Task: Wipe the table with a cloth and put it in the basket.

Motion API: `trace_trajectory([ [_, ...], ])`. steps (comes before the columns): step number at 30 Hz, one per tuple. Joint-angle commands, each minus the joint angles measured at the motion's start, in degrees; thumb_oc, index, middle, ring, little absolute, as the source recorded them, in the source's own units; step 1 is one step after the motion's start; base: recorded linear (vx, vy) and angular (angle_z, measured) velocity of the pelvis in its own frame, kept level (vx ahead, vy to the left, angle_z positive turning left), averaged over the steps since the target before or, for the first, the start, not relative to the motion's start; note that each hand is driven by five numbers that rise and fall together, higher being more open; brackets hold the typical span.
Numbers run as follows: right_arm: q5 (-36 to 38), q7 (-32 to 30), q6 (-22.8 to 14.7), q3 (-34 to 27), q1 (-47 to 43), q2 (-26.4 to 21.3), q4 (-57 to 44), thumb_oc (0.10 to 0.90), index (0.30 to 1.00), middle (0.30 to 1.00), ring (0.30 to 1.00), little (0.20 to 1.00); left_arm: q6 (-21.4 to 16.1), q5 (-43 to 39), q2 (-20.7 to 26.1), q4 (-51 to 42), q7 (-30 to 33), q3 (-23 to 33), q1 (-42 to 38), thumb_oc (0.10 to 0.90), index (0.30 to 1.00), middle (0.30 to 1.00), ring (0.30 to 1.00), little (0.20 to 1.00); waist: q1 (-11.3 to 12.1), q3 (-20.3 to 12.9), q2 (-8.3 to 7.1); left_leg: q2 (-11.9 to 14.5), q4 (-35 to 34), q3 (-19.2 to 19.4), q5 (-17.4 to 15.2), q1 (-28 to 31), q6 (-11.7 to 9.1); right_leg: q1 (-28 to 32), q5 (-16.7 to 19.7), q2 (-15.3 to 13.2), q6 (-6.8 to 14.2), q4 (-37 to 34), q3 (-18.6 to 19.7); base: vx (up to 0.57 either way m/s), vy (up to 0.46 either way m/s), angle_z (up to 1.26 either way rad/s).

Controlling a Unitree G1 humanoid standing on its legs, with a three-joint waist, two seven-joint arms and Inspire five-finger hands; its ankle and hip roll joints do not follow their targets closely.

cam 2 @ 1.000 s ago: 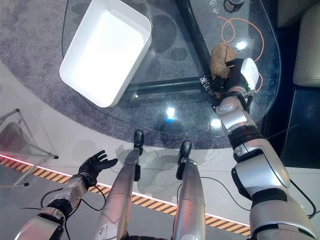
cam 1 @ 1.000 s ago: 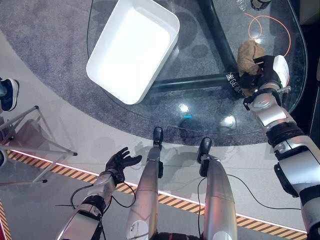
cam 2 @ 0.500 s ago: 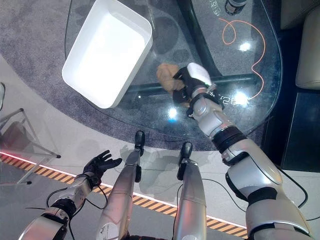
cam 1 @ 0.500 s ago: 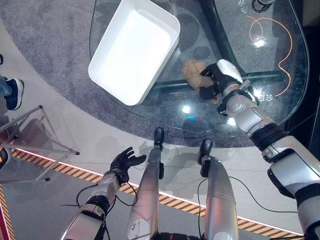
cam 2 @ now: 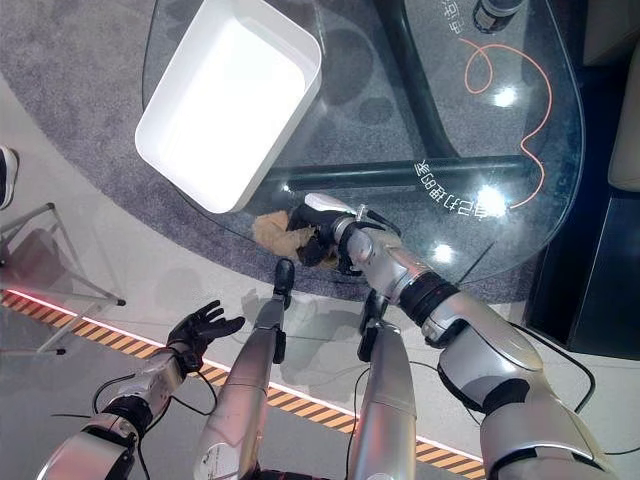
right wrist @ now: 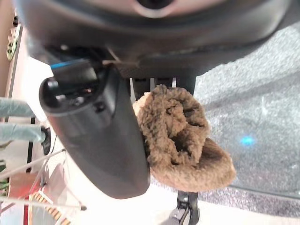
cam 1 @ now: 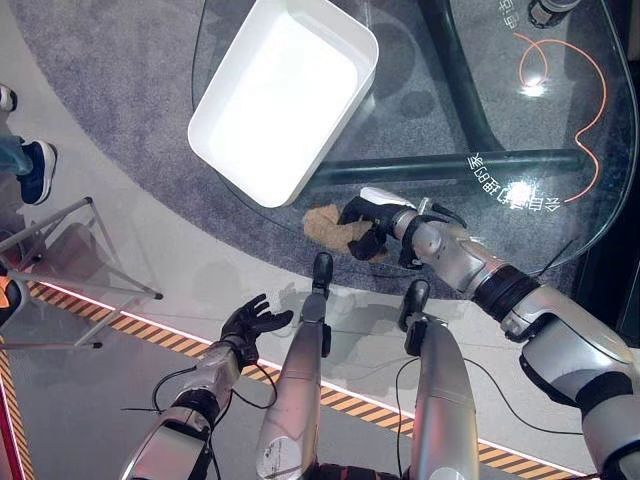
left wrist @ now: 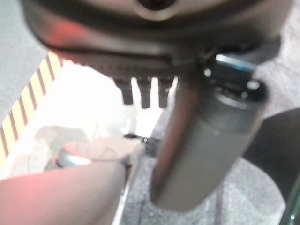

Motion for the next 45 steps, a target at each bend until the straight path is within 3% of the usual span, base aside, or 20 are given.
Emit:
trace_trajectory([
  [1, 1.10, 3.91, -5.35, 1.02, -0.90, 1.83, -6.22, 0.100, 0.300, 0.300, 0.300, 0.200, -0.24, 1.16, 1.84, 2.01, -0.33, -0.73, 0.41, 0.800, 0.900, 0.900, 0.900, 0.900, -0.44, -0.90, -0.44, -5.56, 8.27, 3.69, -4.43, -0.85, 4.42, 3.39, 9.85, 1.09, 2.37, -13.16, -3.27, 0.00, 0.000, 0.00],
  [8, 1.31, 1.20, -5.30, 0.60, -0.76, 1.50, -5.22, 0.100, 0.300, 0.300, 0.300, 0.200, 0.05, 1.01, 1.97, 2.41, -0.51, -0.94, 0.05, 0.800, 0.900, 0.900, 0.900, 0.900, -0.54, -0.90, -0.41, -5.59, 8.18, 3.62, -4.31, -0.86, 4.45, 3.25, 10.07, 1.11, 2.32, -13.19, -3.19, 0.00, 0.000, 0.00],
  [14, 1.94, -7.22, -4.32, -1.84, -0.45, 1.16, -3.69, 0.100, 0.300, 0.300, 0.300, 0.200, 0.34, 0.55, 1.89, 2.51, -0.10, -1.16, -0.28, 0.800, 0.900, 0.900, 0.900, 0.900, -0.79, -0.90, -0.18, -5.53, 8.19, 3.79, -4.28, -0.93, 4.52, 2.95, 10.22, 1.09, 2.31, -12.98, -3.02, 0.00, 0.000, 0.00],
  [16, 3.13, -12.74, -4.50, -3.89, -0.79, 0.69, -1.77, 0.100, 0.300, 0.300, 0.300, 0.200, 0.15, 0.36, 1.77, 2.84, -0.23, -1.28, -0.22, 0.800, 0.900, 0.900, 0.900, 0.900, -0.89, -0.90, 0.11, -5.51, 8.25, 3.85, -4.39, -0.84, 4.58, 2.82, 10.25, 1.07, 2.33, -12.69, -2.95, 0.00, 0.000, 0.00],
  [23, 7.12, -29.31, -6.86, -11.05, -2.25, -1.39, 4.79, 0.100, 0.300, 0.300, 0.300, 0.200, -0.52, -0.27, 1.43, 3.88, -0.27, -1.19, -0.15, 0.800, 0.900, 0.900, 0.900, 0.900, -1.22, -0.90, 0.68, -5.18, 9.19, 4.27, -4.98, -1.41, 4.91, 2.01, 10.35, 0.94, 2.46, -11.72, -2.76, 0.00, 0.000, 0.00],
  [29, 13.21, -39.42, -9.28, -18.10, -2.50, -4.35, 9.90, 0.100, 0.300, 0.300, 0.300, 0.200, -1.60, -1.12, 1.11, 4.03, -0.25, -1.40, 1.23, 0.800, 0.900, 0.900, 0.900, 0.900, -1.62, -0.90, 1.06, -4.83, 9.85, 4.42, -5.64, -1.81, 5.25, 1.30, 10.19, 1.05, 2.40, -10.73, -2.38, 0.00, 0.000, 0.00],
  [39, 20.92, -49.26, -12.64, -27.83, -1.54, -8.28, 18.14, 0.100, 0.300, 0.300, 0.300, 0.200, -2.70, -2.21, 1.46, 4.02, -0.62, -1.54, 2.53, 0.800, 0.900, 0.900, 0.900, 0.900, -2.04, -0.90, 1.08, -4.65, 11.04, 4.19, -6.65, -2.62, 5.66, 0.47, 9.79, 1.31, 2.39, -9.73, -1.92, 0.00, 0.000, 0.00],
  [45, 20.66, -57.00, -10.99, -31.58, -1.33, -11.08, 26.44, 0.100, 0.300, 0.300, 0.300, 0.200, -3.01, -2.57, 1.79, 4.10, -0.56, -2.01, 2.60, 0.800, 0.900, 0.900, 0.900, 0.900, -1.95, -0.90, 0.89, -4.65, 11.63, 3.75, -7.14, -3.05, 6.13, 0.37, 9.82, 1.43, 2.46, -9.63, -1.85, 0.00, 0.000, 0.00],
])
